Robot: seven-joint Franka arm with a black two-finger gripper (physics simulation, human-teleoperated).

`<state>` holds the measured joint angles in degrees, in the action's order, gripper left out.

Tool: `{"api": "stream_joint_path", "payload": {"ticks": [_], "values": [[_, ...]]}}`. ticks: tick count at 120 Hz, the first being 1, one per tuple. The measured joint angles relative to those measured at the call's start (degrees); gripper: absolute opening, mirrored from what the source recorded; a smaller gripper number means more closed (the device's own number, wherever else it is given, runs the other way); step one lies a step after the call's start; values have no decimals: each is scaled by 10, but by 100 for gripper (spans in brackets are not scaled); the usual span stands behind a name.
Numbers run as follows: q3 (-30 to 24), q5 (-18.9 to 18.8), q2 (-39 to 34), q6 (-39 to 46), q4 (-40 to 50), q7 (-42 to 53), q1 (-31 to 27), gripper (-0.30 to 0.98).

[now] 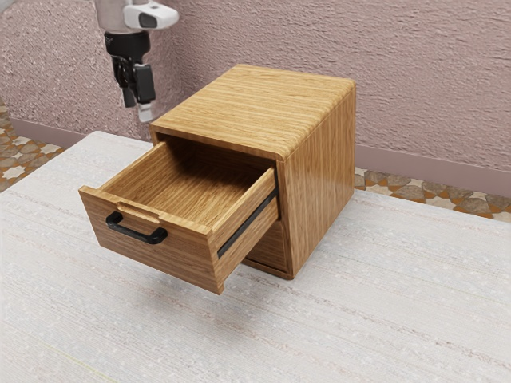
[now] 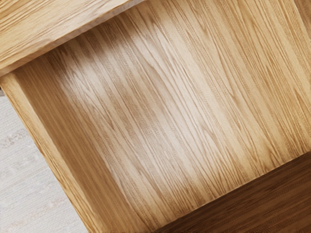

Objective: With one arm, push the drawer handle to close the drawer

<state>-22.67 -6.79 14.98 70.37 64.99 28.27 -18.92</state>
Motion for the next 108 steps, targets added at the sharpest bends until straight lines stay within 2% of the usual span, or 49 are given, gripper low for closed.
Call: {"api": "stream_joint_path", "payload": {"ticks": [18, 22, 26, 32, 41, 47, 55, 66, 72, 78, 84, 95, 108], "values": [[0, -2, -1, -5, -1, 35, 1, 69], [0, -2, -41, -7, -14, 41, 2, 68], [4, -1, -120, -14, -14, 46, -2, 68], [35, 13, -312, -47, 47, 54, -10, 68], [116, 60, -570, -98, 253, 52, 5, 68], [146, 77, -688, -123, 363, 48, 7, 69], [169, 91, -779, -141, 482, 43, 9, 69], [146, 108, -801, -106, 661, 38, -9, 69], [103, 125, -788, -73, 709, 36, -19, 62], [61, 139, -780, -47, 725, 32, -24, 50], [41, 153, -773, -27, 732, 27, -26, 37], [32, 173, -763, 1, 738, 19, -36, 18], [28, 193, -746, 27, 738, 11, -55, 5]]}}
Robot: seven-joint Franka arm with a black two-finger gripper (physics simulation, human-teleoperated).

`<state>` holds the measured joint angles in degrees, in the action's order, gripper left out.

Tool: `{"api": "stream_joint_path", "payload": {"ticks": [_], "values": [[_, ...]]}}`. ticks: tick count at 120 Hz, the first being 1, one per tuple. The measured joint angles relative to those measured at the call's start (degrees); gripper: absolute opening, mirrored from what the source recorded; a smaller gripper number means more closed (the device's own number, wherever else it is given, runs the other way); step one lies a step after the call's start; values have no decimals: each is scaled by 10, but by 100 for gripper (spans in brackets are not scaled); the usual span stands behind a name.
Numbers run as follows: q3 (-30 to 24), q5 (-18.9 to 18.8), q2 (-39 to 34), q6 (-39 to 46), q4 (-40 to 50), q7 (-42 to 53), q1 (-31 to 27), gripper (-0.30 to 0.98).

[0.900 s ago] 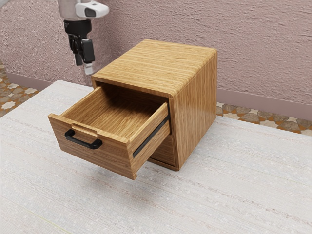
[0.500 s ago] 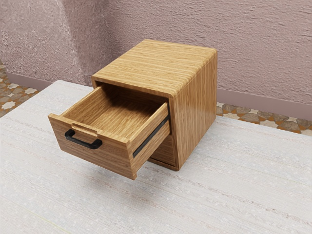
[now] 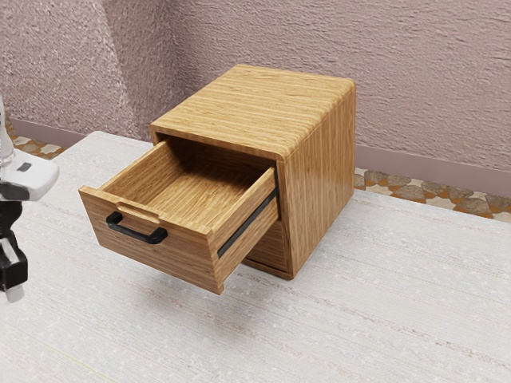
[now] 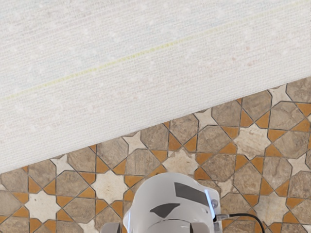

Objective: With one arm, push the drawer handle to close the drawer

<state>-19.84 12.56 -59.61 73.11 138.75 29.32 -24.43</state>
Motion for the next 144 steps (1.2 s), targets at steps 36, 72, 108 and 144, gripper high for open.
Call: {"api": "stream_joint_path", "payload": {"ticks": [36, 72, 108, 144], "values": [[-56, 47, 152, 150, -4, -28, -57, -7], [-71, 113, 154, 221, -6, -63, -66, -9], [-100, 117, 192, 274, -12, -84, -68, -10], [-138, 117, 216, 308, -22, -96, -77, -10]]}}
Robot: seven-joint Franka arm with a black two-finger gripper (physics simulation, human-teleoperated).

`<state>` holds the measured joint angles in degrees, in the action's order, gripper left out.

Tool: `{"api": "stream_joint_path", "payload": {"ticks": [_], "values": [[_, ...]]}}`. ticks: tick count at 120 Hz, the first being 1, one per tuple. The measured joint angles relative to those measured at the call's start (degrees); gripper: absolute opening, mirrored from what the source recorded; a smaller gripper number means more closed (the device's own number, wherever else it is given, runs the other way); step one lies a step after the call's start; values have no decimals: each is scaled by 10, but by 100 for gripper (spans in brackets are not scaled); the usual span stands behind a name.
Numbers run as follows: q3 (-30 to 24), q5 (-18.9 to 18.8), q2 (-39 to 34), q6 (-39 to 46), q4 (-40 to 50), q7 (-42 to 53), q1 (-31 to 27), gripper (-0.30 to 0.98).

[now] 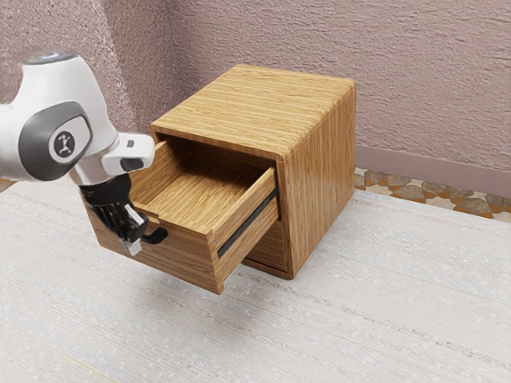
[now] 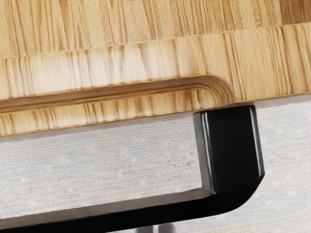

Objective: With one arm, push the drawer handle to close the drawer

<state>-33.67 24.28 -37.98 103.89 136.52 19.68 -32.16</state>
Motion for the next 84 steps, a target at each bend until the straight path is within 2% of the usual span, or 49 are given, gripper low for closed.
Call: {"api": "stream_joint_path", "payload": {"ticks": [15, 48, 84], "values": [[-4, 0, 4, 9, -9, -4, -2, -7], [-5, -1, 27, 21, -22, -9, -5, -11], [-6, -20, 67, 34, -49, -13, -23, -10]]}}
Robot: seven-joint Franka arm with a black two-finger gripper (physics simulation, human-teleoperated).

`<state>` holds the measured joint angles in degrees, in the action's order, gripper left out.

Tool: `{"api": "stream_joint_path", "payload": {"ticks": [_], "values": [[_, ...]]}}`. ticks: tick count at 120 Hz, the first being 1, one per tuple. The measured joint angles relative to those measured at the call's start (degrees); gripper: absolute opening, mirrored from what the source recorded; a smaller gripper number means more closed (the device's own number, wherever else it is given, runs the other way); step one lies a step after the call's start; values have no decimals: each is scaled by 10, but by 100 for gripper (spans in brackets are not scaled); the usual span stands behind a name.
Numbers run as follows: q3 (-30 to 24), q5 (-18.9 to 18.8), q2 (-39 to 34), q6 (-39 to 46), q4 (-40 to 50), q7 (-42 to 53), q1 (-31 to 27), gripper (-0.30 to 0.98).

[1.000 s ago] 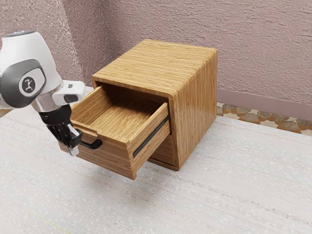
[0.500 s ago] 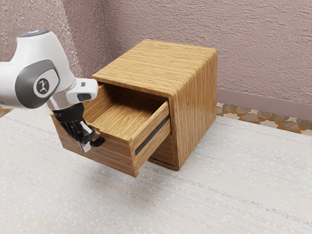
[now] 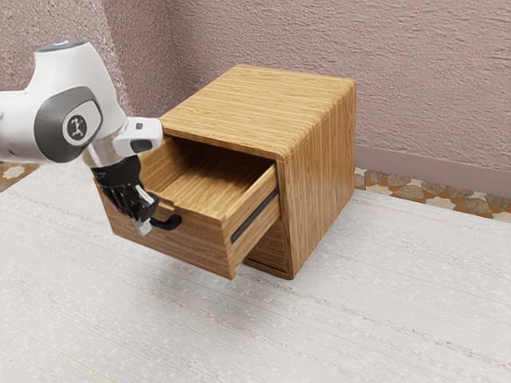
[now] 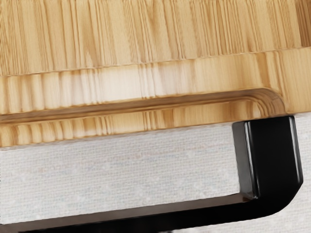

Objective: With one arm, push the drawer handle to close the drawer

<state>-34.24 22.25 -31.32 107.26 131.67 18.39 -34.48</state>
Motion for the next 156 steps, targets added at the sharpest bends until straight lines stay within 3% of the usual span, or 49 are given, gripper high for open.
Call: {"api": "stream_joint_path", "payload": {"ticks": [72, 156], "values": [[-29, -14, 80, 25, -52, -6, -31, -10], [-43, -79, 196, 41, -141, -40, -31, -10]]}}
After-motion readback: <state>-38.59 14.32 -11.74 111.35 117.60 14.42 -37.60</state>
